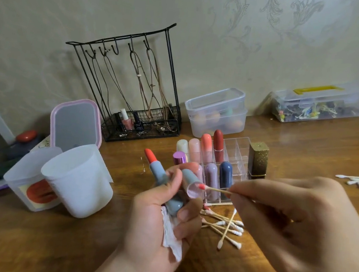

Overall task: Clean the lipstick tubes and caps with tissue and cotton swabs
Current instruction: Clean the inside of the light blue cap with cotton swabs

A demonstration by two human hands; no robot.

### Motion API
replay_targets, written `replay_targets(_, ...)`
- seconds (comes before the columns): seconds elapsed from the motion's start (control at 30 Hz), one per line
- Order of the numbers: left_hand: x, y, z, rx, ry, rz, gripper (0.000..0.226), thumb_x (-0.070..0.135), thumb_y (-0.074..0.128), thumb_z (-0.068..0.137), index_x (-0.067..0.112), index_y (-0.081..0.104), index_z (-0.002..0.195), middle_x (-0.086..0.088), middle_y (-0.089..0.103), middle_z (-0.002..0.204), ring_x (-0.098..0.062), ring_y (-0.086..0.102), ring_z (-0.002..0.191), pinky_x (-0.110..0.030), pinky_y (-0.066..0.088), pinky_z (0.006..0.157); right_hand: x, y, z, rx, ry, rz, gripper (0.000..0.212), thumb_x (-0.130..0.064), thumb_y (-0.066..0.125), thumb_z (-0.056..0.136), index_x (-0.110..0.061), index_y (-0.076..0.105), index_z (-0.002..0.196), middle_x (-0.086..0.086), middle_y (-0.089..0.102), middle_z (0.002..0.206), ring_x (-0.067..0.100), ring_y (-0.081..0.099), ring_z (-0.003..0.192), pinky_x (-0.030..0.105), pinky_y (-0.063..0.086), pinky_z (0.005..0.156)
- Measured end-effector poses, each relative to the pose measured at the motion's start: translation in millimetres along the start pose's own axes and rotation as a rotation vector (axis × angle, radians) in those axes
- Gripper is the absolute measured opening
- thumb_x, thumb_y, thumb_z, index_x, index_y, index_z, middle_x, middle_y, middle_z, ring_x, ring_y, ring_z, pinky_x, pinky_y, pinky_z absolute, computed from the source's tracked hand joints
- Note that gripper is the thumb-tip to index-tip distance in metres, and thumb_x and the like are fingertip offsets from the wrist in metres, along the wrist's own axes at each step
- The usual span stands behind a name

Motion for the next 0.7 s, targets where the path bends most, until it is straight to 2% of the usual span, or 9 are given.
replay_targets(0.1,3,13,-6,-0.061,0.05,-0.044,0.018,0.019,0.064,0.064,0.01,0.074,0.075,-0.008,0.049,0.059,-0.011,0.034,0.04,-0.014,0.024,0.038,8,8,1,-0.035,0.023,-0.128,0.027,-0.031,0.055,0.089,-0.019,0.069,0.071,-0.003,0.058,0.052,0.017,0.046,0.038,0.029,0.04,0.036)
replay_targets(0.2,12,15,-7,-0.082,0.152,0.053,0.024,0.01,0.071,0.053,0.012,0.074,0.077,-0.012,0.053,0.06,-0.012,0.037,0.039,-0.014,0.031,0.035,2,13,-3,0.027,-0.106,-0.319,0.029,-0.027,0.051,0.089,-0.015,0.068,0.069,-0.001,0.054,0.05,0.027,0.041,0.035,0.029,0.036,0.032)
replay_targets(0.3,14,11,-6,-0.049,0.211,0.139,0.025,0.025,0.072,0.053,0.015,0.074,0.076,-0.014,0.061,0.067,-0.017,0.047,0.051,-0.023,0.042,0.051,-10,23,-6,-0.033,-0.147,-0.368,0.025,-0.027,0.05,0.085,-0.018,0.058,0.063,-0.004,0.044,0.046,0.026,0.028,0.036,0.024,0.026,0.035)
replay_targets(0.4,12,12,-6,-0.055,0.215,0.181,0.018,0.015,0.074,0.058,0.018,0.074,0.076,-0.012,0.057,0.066,-0.014,0.046,0.05,-0.019,0.041,0.048,-6,26,-7,-0.095,-0.05,-0.298,0.029,-0.031,0.05,0.084,-0.023,0.037,0.059,-0.007,0.024,0.05,0.017,0.02,0.042,0.024,0.017,0.037)
replay_targets(0.47,14,11,-6,-0.049,0.225,0.184,0.017,0.014,0.073,0.06,0.019,0.074,0.076,-0.01,0.057,0.065,-0.012,0.045,0.048,-0.015,0.038,0.046,0,27,-6,-0.114,0.002,-0.102,0.033,-0.028,0.055,0.086,-0.018,0.045,0.056,-0.001,0.03,0.048,0.01,0.029,0.04,0.018,0.028,0.036)
replay_targets(0.53,17,12,-7,-0.061,0.243,0.161,0.018,0.016,0.071,0.061,0.019,0.075,0.078,-0.01,0.057,0.064,-0.012,0.046,0.05,-0.015,0.037,0.046,-2,26,-4,-0.117,0.003,0.082,0.032,-0.018,0.062,0.086,-0.012,0.056,0.056,0.001,0.029,0.05,-0.002,0.028,0.043,-0.003,0.029,0.049)
replay_targets(0.57,18,12,-7,-0.059,0.252,0.145,0.018,0.018,0.068,0.063,0.018,0.076,0.08,-0.01,0.056,0.063,-0.012,0.047,0.05,-0.015,0.037,0.045,-2,25,-3,-0.112,-0.001,0.123,0.03,-0.015,0.063,0.086,-0.011,0.058,0.056,0.003,0.029,0.052,-0.005,0.026,0.045,-0.007,0.027,0.052)
replay_targets(0.63,21,10,-7,-0.04,0.266,0.129,0.02,0.017,0.063,0.067,0.015,0.076,0.082,-0.011,0.054,0.064,-0.013,0.046,0.05,-0.016,0.035,0.044,2,28,-2,-0.15,0.022,0.083,0.032,-0.02,0.061,0.087,-0.013,0.056,0.056,0.003,0.03,0.05,0.005,0.03,0.043,0.003,0.026,0.044)
replay_targets(0.7,22,9,-6,-0.036,0.281,0.141,0.018,0.009,0.065,0.068,0.015,0.076,0.081,-0.013,0.055,0.064,-0.014,0.045,0.049,-0.017,0.032,0.043,9,30,-7,-0.165,0.061,-0.053,0.034,-0.03,0.054,0.088,-0.016,0.05,0.058,0.004,0.034,0.046,0.016,0.033,0.04,0.023,0.031,0.034)
Point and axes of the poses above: each hand's wrist, its own z-axis towards the middle knuckle, its own y-axis out of the palm, x = y × z, the point moved 9 cm from there along z, towards the middle knuckle
